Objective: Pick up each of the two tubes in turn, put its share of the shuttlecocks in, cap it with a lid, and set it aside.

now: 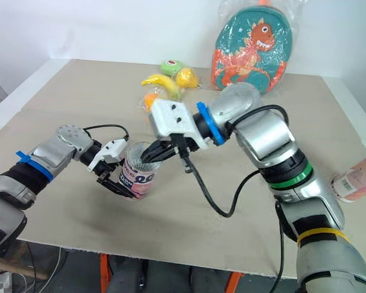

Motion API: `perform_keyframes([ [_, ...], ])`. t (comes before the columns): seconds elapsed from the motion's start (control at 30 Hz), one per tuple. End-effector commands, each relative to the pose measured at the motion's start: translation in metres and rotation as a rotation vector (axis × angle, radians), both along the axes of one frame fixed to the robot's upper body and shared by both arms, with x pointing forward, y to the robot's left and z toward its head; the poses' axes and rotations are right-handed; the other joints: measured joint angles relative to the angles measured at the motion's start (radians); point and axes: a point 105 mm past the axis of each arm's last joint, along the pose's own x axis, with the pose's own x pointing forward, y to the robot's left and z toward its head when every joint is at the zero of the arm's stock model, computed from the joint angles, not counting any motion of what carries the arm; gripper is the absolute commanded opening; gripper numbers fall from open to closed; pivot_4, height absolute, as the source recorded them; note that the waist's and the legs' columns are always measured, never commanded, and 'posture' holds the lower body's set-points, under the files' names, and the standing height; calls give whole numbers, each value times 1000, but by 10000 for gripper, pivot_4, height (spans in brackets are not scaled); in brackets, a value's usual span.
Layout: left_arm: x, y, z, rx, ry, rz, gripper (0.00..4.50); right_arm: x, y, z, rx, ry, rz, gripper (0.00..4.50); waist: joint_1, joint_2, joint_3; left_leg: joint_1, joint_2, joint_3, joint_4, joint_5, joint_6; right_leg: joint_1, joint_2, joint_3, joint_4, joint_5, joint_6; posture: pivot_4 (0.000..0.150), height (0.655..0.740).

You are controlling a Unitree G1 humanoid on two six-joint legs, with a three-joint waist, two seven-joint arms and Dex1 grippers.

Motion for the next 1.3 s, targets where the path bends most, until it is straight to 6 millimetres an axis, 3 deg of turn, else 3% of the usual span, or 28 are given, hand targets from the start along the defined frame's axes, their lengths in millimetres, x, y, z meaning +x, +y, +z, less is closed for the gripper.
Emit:
perform_keyframes([
  [0.03,3,3,8,-2,-32,6,29632,2,9,2,-67,-66,42,253,-1,0,0,0,0,0,0,0,0,0,0,0,0,0,0,1500,7400],
  [0.23,3,1,9,-10,-35,6,29632,8,27,-26,-263,-130,176,253,-1,0,0,0,1,0,0,0,0,-2,1,0,3,-1,0,1500,7400],
  [0.4,1,1,9,-21,-25,9,29632,6,38,-31,-281,-125,232,253,0,0,0,0,0,-1,1,0,0,-3,1,-1,9,-3,-2,1500,7400],
  [0.47,1,1,9,-24,-23,11,29632,8,42,-27,-255,-118,227,253,0,0,0,0,0,-1,1,0,0,-4,1,-1,10,-3,-3,1500,7400],
  [0.57,0,2,8,-32,-17,16,29632,13,43,-2,-148,-65,188,253,-1,0,0,0,1,-2,1,0,0,-4,3,-1,11,-3,-4,1500,7400],
  [0.7,-2,-3,6,-48,-10,6,29632,16,19,27,-101,-57,147,253,4,-1,1,0,2,-2,1,1,-1,-4,3,-2,11,-3,-5,1500,7400],
  [1.0,3,-15,10,-83,-35,-17,29632,14,-38,35,-162,-98,38,253,4,-2,2,0,1,-1,0,0,-1,-5,1,-1,11,-5,-5,1500,7400],
  [1.13,5,-28,18,-181,-44,-27,29632,8,-60,46,-118,-116,-26,253,1,-2,2,0,1,-1,0,0,-1,-5,2,-1,11,-5,-5,1500,7400],
  [1.3,5,-47,29,-336,-62,-49,29632,-2,-83,42,-47,-114,-145,253,1,-2,2,-1,0,-1,0,0,-1,-6,1,-1,11,-5,-5,1500,7400],
])
